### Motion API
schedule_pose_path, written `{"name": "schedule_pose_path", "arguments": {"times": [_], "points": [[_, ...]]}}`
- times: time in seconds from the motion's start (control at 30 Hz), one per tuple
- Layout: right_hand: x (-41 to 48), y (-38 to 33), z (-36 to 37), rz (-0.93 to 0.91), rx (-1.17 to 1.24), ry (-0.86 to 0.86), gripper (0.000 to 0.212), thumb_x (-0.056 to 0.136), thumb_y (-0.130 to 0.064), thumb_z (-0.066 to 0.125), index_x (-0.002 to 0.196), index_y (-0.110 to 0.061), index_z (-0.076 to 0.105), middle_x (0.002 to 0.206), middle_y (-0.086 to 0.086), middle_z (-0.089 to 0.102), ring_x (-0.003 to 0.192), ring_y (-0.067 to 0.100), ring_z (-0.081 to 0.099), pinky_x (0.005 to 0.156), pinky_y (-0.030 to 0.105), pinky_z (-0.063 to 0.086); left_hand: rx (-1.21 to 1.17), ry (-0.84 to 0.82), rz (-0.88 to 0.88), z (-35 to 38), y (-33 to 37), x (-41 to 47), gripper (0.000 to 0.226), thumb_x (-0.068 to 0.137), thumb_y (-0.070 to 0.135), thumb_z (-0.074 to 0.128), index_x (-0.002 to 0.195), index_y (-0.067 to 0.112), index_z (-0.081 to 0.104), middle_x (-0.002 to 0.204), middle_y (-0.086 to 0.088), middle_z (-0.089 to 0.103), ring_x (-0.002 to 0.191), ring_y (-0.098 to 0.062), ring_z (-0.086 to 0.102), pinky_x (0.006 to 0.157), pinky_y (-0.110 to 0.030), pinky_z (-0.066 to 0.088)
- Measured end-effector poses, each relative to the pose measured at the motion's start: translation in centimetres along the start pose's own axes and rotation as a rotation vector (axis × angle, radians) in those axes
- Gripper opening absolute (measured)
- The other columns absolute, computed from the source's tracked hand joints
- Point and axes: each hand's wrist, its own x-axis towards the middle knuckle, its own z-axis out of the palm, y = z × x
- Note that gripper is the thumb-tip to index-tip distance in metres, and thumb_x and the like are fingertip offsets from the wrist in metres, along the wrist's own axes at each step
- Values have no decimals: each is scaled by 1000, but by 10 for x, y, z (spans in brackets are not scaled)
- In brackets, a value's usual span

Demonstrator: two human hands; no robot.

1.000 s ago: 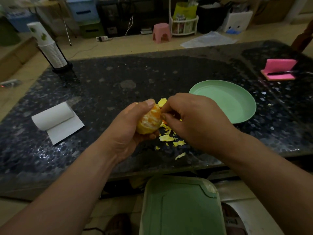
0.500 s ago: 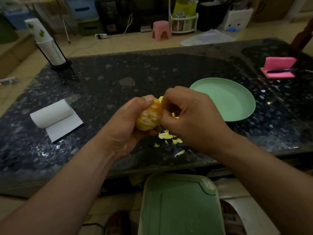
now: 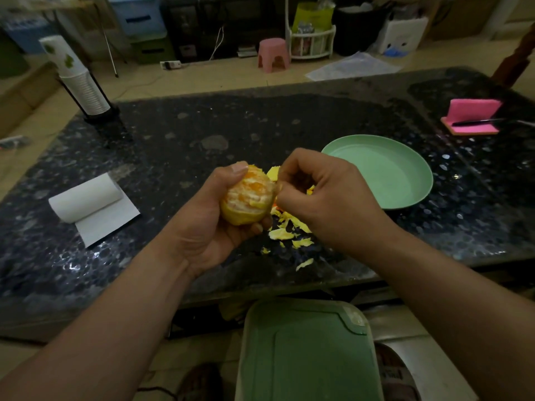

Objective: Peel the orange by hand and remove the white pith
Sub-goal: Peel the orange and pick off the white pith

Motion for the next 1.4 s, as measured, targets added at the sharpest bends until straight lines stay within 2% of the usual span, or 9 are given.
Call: {"name": "schedule_pose_path", "arguments": {"times": [0.1, 0.2, 0.37, 0.57, 0.87, 1.0, 1.13, 1.23, 1.4], "points": [[2, 0, -6, 32, 14, -39, 9, 98, -17, 69, 91, -23, 69, 75, -9, 66, 65, 9, 59, 58, 27, 50, 5, 10, 6, -1, 2, 0, 56, 79, 43, 70, 126, 14, 63, 95, -13, 73, 69, -29, 68, 51, -28, 55], [1, -2, -6, 54, -12, -94, 1, 98, -28, 71, 97, -27, 70, 81, -9, 70, 71, 12, 65, 63, 30, 54, 41, 4, 17, -2, 3, 0, 51, 80, 43, 69, 121, 13, 66, 94, -12, 73, 70, -27, 68, 53, -28, 56], [0, -1, -4, 33, -161, -67, 5, 99, -33, 73, 97, -29, 74, 77, -13, 70, 73, 7, 66, 63, 28, 54, 145, 13, 61, -3, 1, 1, 40, 82, 42, 69, 112, 15, 66, 92, -10, 74, 72, -25, 70, 56, -29, 58], [-1, -2, 5, -54, -419, -6, 13, 97, -26, 67, 85, -22, 68, 67, -7, 63, 61, 13, 57, 58, 39, 52, 379, 93, 214, -1, -6, 5, 36, 82, 41, 74, 105, 17, 60, 95, -10, 70, 78, -24, 69, 58, -33, 58], [3, -2, -1, 171, 79, -25, 12, 91, -13, 74, 80, -17, 71, 64, -4, 64, 54, 3, 51, 52, 21, 41, 84, 11, 102, 4, -3, 2, 43, 81, 39, 72, 114, 12, 65, 89, -10, 73, 69, -25, 69, 54, -29, 57], [6, -4, -4, 242, 294, -68, 12, 96, -8, 71, 84, -12, 72, 77, 16, 70, 60, 11, 53, 51, 23, 42, -38, -30, 50, 2, -1, 0, 41, 83, 42, 67, 111, 12, 68, 92, -14, 72, 69, -28, 68, 52, -28, 55], [7, -6, -4, 275, 388, -89, 15, 99, -7, 67, 86, -13, 71, 84, 23, 73, 64, 19, 55, 51, 29, 43, -110, -88, 16, 0, -2, 0, 51, 84, 46, 68, 120, 10, 65, 102, -20, 68, 72, -29, 66, 52, -27, 54], [8, -4, -4, 275, 420, -100, 14, 99, -6, 67, 87, -13, 71, 84, 21, 74, 63, 15, 56, 52, 24, 43, -146, -120, -1, -1, -2, -1, 56, 86, 46, 65, 126, 8, 61, 104, -20, 66, 72, -28, 65, 51, -26, 54], [8, 0, -4, 274, 449, -103, 13, 99, -6, 67, 88, -10, 70, 79, 15, 70, 60, 11, 55, 52, 20, 43, -200, -179, -16, -5, -4, 1, 69, 70, 47, 85, 124, 9, 63, 109, -21, 66, 74, -28, 65, 53, -27, 55]]}}
